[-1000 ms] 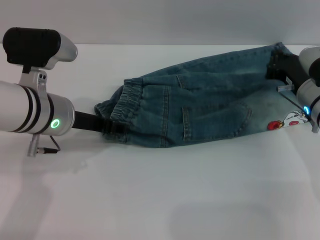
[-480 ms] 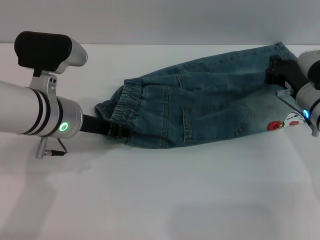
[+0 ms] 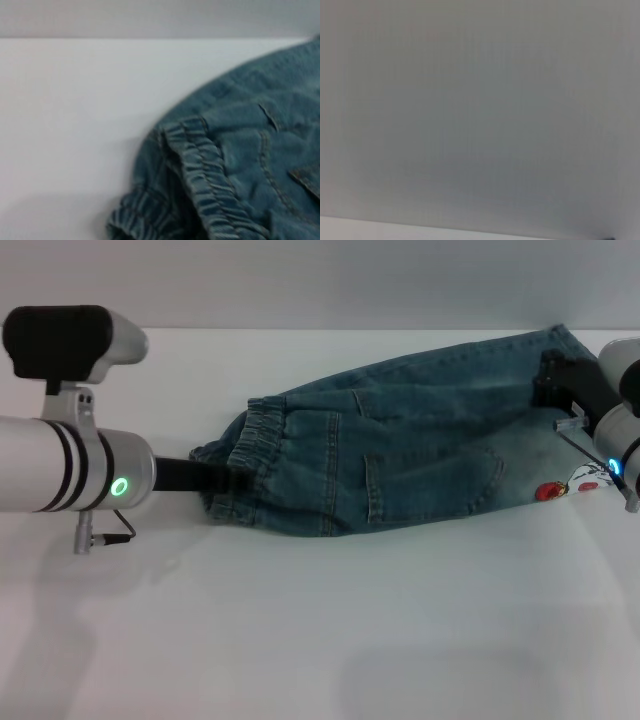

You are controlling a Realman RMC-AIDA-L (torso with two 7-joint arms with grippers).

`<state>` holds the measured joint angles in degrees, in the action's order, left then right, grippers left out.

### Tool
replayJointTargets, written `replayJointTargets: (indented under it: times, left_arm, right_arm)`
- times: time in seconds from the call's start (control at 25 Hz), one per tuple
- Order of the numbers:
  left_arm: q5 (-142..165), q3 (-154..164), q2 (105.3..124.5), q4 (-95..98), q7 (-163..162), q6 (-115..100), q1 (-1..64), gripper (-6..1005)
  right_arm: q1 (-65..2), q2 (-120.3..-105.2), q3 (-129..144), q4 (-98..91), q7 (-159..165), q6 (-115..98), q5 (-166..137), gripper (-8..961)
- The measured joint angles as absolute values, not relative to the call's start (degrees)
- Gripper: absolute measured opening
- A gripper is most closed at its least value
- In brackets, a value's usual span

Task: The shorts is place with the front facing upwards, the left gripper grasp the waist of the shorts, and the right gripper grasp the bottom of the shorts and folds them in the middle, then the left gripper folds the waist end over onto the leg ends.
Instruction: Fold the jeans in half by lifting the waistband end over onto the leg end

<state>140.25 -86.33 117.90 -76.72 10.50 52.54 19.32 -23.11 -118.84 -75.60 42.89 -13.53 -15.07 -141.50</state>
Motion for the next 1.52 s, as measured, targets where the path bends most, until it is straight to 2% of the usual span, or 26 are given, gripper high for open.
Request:
replayJointTargets:
  times: [0.08,0.56,0.72,0.96,1.16,1.36,1.52]
  left_arm:
    - [139.8,-86.3,117.93,-76.7,10.7,50.4,18.3,440]
    - [135.0,-86.9,117.84,-74.3,13.9,54.2,20.1,215]
    - [134.9,-87.0,117.89,-75.0,14.3,54.9,20.3,31]
    - [134.9,-86.9,117.9,-75.9,15.0,55.5,20.3,100]
    - [135.2,-87.1,117.83,-76.9,15.0,56.9,20.1,287]
    - [137.0,-87.2,117.78,-76.2,14.6,58.1,20.1,515]
    - [138.6,-87.2,117.81,-76.0,14.0,58.3,19.9,650]
  right_arm:
    - [-22.8,-118.82,-75.8,43.3,-13.5,-14.9,-141.5,0]
    - [-21.3,-118.64,-75.9,45.6,-13.5,-13.6,-141.8,0]
    - [-21.3,-118.58,-75.9,45.6,-13.5,-13.3,-141.8,0]
    - [-21.2,-118.56,-75.9,45.6,-13.5,-13.0,-141.8,-1]
    - [-21.2,-118.56,-75.9,45.6,-13.5,-12.7,-141.9,-1]
    - [-21.2,-118.56,-75.9,45.6,-13.5,-12.7,-141.9,0]
    - [-21.2,-118.56,-75.9,45.6,-13.5,-12.7,-141.9,0]
